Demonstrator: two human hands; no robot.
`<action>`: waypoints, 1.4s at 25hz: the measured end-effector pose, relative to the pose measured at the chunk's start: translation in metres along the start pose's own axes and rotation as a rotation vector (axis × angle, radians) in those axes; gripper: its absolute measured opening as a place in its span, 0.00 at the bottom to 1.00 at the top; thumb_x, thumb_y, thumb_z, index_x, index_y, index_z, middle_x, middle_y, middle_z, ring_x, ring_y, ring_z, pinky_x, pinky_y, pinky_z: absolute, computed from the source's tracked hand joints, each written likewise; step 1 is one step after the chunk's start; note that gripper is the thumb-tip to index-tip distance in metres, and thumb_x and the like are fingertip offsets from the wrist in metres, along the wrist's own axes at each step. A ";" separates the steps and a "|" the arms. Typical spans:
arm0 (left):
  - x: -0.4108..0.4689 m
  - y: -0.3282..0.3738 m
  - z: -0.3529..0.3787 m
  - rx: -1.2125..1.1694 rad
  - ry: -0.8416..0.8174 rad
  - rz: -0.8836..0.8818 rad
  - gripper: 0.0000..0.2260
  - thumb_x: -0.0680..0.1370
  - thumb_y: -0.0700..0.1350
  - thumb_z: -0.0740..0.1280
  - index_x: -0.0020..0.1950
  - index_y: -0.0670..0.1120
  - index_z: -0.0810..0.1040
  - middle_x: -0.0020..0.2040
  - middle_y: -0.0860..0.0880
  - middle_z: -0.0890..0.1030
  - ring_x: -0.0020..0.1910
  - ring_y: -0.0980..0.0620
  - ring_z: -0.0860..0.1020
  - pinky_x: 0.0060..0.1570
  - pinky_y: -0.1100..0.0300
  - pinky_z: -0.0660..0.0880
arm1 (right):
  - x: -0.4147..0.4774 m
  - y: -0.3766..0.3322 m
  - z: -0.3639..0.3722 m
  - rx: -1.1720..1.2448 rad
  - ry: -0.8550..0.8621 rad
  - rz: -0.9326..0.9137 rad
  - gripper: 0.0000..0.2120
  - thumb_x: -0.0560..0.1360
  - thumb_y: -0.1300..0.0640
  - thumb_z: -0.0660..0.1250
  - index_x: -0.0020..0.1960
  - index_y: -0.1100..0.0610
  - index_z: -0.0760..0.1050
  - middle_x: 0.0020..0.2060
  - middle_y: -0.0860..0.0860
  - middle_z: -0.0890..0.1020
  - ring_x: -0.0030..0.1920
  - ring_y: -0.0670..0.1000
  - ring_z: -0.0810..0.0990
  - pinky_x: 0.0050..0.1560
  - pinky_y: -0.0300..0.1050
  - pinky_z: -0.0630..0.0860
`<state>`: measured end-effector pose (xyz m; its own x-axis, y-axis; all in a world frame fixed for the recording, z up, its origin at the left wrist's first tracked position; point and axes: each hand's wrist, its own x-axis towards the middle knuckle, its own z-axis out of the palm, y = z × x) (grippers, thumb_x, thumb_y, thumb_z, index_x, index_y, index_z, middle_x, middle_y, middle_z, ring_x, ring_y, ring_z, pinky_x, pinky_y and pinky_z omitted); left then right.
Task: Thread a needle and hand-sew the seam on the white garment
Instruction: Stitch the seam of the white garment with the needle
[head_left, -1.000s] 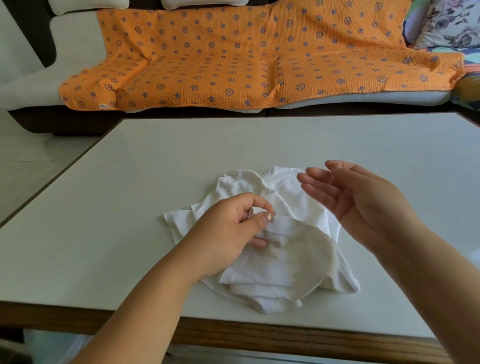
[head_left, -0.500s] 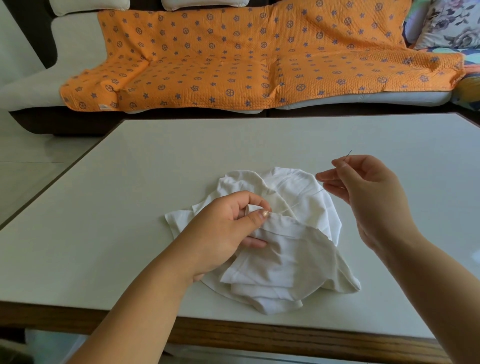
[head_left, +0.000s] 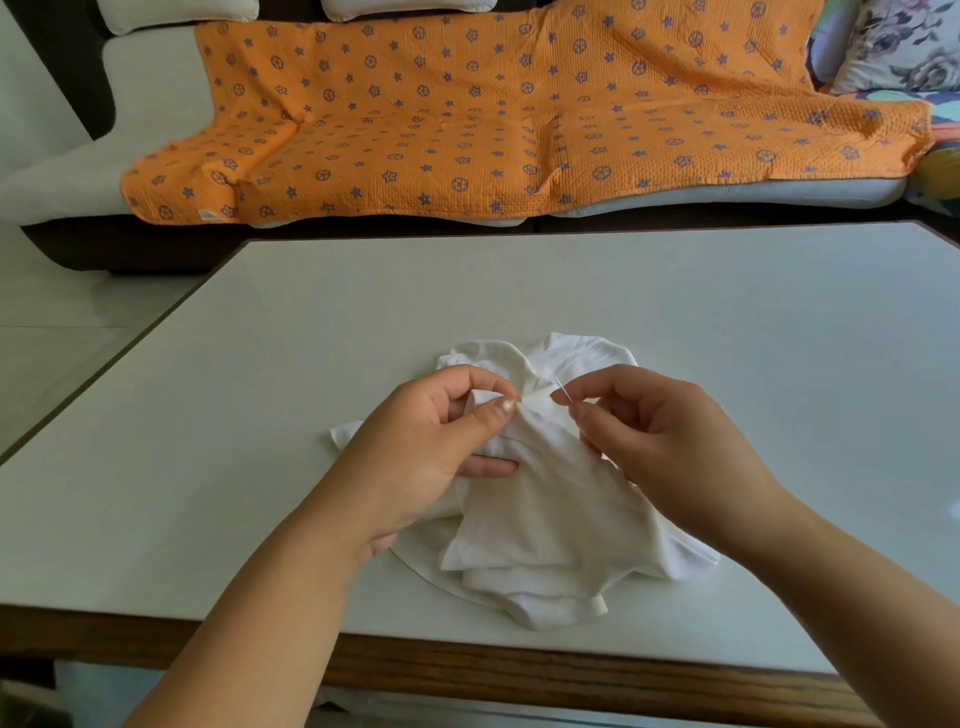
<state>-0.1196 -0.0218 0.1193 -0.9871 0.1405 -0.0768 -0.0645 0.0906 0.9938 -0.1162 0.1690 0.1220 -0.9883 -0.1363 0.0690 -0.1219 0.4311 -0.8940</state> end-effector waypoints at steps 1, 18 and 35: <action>0.000 0.001 -0.001 -0.005 0.005 0.002 0.05 0.79 0.41 0.67 0.48 0.47 0.82 0.39 0.47 0.75 0.44 0.51 0.80 0.42 0.61 0.81 | 0.000 0.000 0.000 -0.001 0.004 0.006 0.08 0.77 0.56 0.66 0.44 0.45 0.81 0.28 0.52 0.76 0.28 0.46 0.69 0.32 0.37 0.67; -0.004 0.006 0.001 0.056 0.002 0.036 0.05 0.77 0.40 0.69 0.47 0.46 0.84 0.41 0.46 0.76 0.43 0.52 0.82 0.43 0.62 0.81 | -0.012 -0.011 -0.003 0.068 -0.058 0.049 0.08 0.77 0.60 0.67 0.44 0.49 0.82 0.28 0.52 0.83 0.29 0.53 0.83 0.37 0.44 0.82; -0.003 0.003 -0.003 0.032 -0.007 0.008 0.05 0.77 0.40 0.69 0.47 0.46 0.84 0.45 0.35 0.75 0.48 0.43 0.78 0.43 0.62 0.81 | -0.011 -0.015 -0.004 0.178 -0.143 0.111 0.10 0.77 0.64 0.67 0.43 0.53 0.83 0.30 0.54 0.84 0.31 0.52 0.85 0.37 0.40 0.81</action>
<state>-0.1176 -0.0247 0.1232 -0.9866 0.1479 -0.0692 -0.0514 0.1209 0.9913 -0.1034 0.1679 0.1366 -0.9701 -0.2270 -0.0863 0.0177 0.2885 -0.9573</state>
